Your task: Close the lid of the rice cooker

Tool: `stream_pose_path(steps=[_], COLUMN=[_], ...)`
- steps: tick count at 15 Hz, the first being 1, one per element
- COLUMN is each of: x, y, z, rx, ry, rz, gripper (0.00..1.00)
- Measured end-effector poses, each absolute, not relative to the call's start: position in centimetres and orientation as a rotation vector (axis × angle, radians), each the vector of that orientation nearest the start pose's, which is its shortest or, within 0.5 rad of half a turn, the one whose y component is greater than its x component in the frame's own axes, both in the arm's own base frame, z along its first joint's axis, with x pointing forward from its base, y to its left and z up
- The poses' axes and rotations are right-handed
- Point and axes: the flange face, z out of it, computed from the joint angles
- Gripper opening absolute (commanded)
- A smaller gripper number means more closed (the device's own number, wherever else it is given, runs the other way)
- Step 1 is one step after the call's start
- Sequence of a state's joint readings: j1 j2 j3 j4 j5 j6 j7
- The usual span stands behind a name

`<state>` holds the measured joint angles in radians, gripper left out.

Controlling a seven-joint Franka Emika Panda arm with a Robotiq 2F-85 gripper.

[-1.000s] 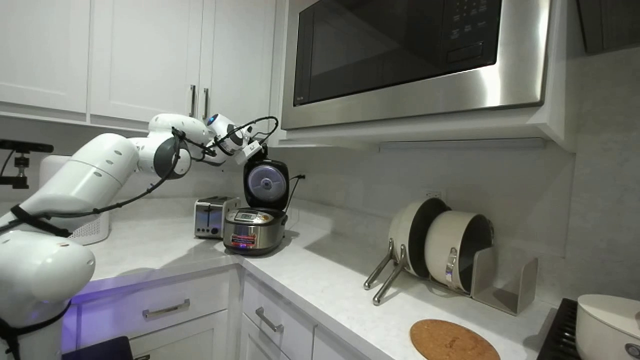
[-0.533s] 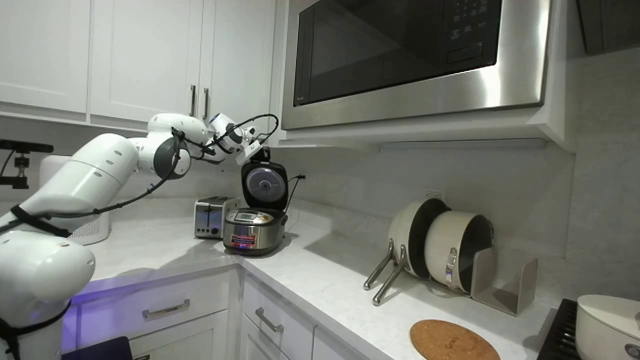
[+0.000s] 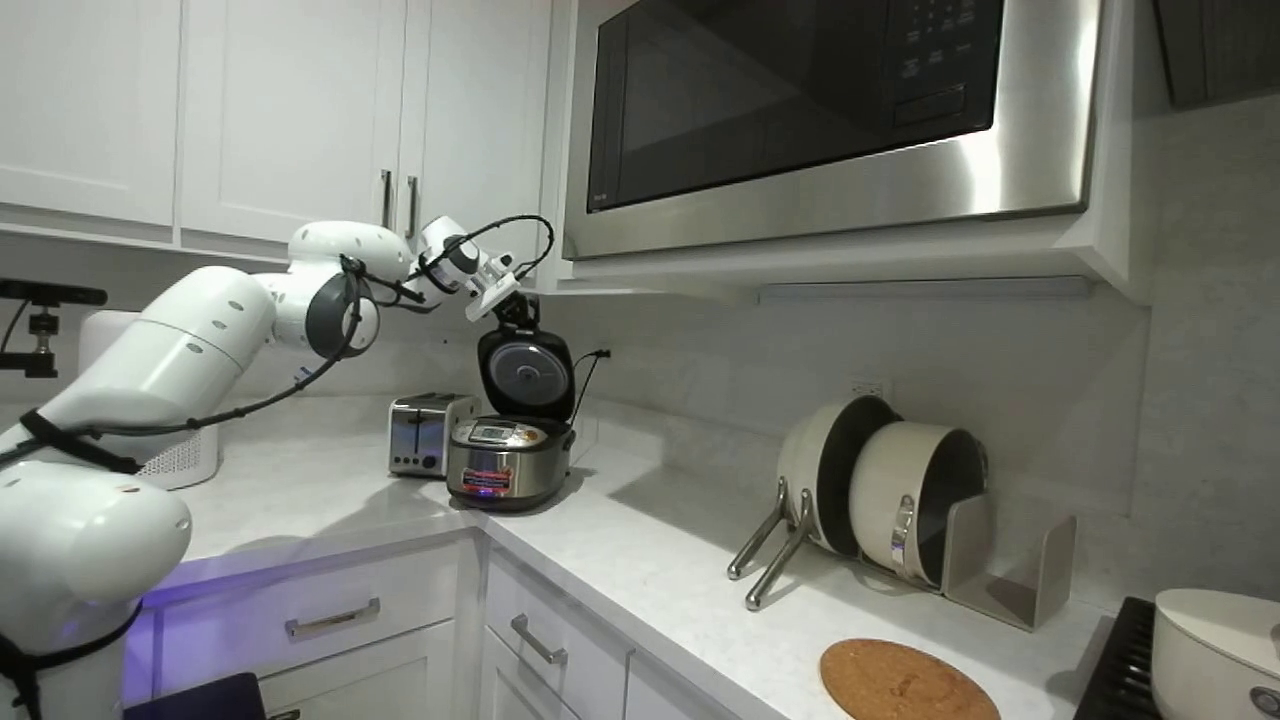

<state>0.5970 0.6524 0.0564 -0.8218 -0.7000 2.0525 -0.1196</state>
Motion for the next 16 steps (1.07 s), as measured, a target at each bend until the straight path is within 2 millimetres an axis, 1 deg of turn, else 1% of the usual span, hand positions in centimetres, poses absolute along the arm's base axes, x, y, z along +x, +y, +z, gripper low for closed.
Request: stream_pose_path(steps=[3,7,13,16], x=[63.3,63.2,63.5,63.7], y=[41.8,40.7,39.1,38.2], z=[61.5,60.2,58.4,57.2], rx=[-3.096,-3.152,-3.194,-3.202], ry=[-1.479,-1.461,-1.395,-1.358], rz=[-1.087,-0.876,-0.655,-0.538], gripper=[0.0,0.0,0.0,0.0])
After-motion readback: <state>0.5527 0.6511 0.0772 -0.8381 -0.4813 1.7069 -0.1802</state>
